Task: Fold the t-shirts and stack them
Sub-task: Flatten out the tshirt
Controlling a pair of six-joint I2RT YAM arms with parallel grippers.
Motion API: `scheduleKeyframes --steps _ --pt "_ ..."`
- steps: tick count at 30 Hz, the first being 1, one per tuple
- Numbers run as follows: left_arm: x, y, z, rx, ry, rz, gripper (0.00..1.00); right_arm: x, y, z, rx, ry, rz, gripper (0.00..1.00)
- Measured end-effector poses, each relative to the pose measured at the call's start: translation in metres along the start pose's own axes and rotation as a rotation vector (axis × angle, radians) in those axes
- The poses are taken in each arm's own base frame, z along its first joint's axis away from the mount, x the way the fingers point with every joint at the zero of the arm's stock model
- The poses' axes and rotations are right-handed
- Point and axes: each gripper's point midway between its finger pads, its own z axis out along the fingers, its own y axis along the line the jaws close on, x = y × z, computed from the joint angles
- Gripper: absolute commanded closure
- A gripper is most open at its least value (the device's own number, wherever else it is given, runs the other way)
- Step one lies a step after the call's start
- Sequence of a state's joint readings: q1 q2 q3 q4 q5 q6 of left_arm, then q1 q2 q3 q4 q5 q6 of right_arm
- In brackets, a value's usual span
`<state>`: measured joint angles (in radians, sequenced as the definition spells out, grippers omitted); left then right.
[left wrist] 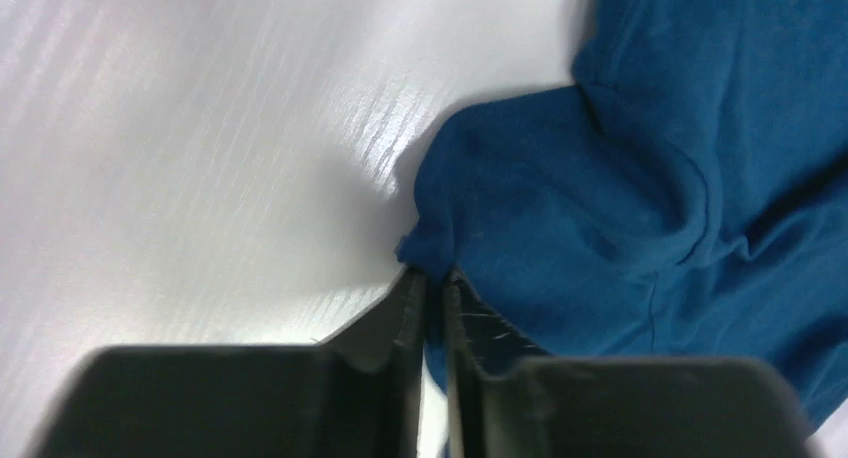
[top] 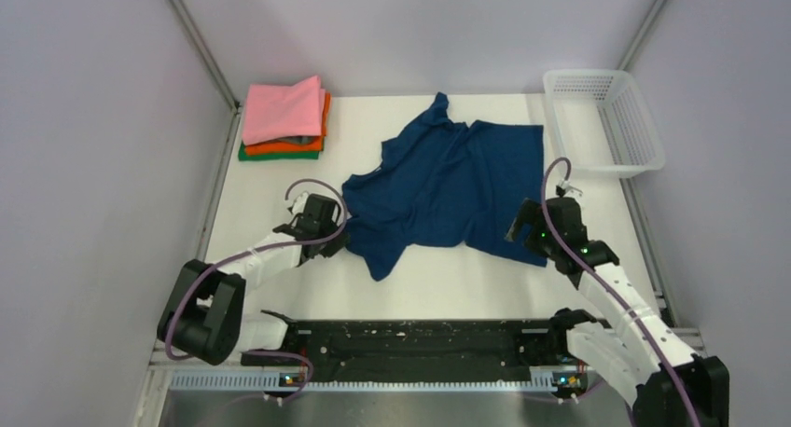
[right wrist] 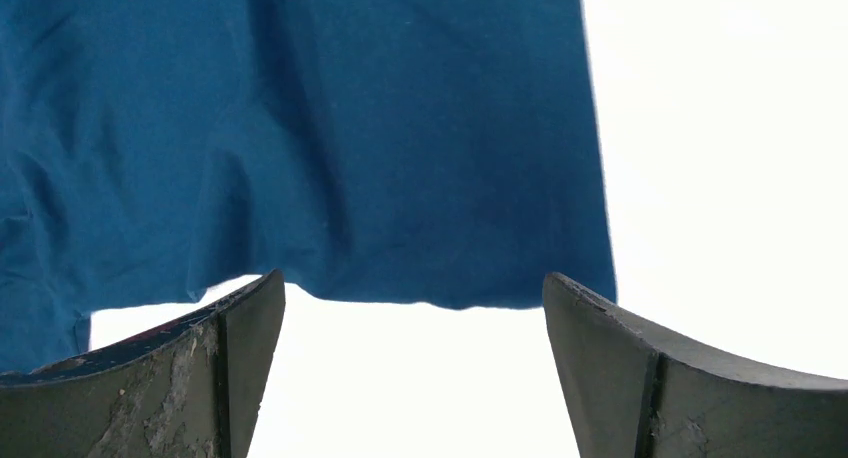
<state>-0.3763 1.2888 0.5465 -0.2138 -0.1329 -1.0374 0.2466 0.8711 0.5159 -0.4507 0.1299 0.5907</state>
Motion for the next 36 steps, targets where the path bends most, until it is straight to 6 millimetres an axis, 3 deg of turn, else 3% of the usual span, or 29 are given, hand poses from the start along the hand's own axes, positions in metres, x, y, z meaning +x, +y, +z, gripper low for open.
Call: scheduleKeyframes --steps 5,9,18,25,36 --pt "0.008 -0.004 0.003 0.006 0.055 0.013 1.00 -0.003 -0.013 -0.018 0.048 -0.049 0.053 0.08" --pt "0.014 0.006 -0.006 -0.026 0.086 0.024 1.00 0.003 -0.026 -0.024 0.104 -0.059 0.118 0.11" --pt "0.011 0.013 -0.048 0.012 0.059 0.019 1.00 0.038 -0.059 -0.009 0.274 0.023 0.195 0.16" --pt "0.024 0.027 -0.055 0.014 0.088 0.016 1.00 0.052 -0.073 0.001 0.375 0.094 0.170 0.18" --pt "0.033 0.040 -0.057 -0.012 0.114 0.023 1.00 0.048 -0.087 0.007 0.466 0.080 0.148 0.23"
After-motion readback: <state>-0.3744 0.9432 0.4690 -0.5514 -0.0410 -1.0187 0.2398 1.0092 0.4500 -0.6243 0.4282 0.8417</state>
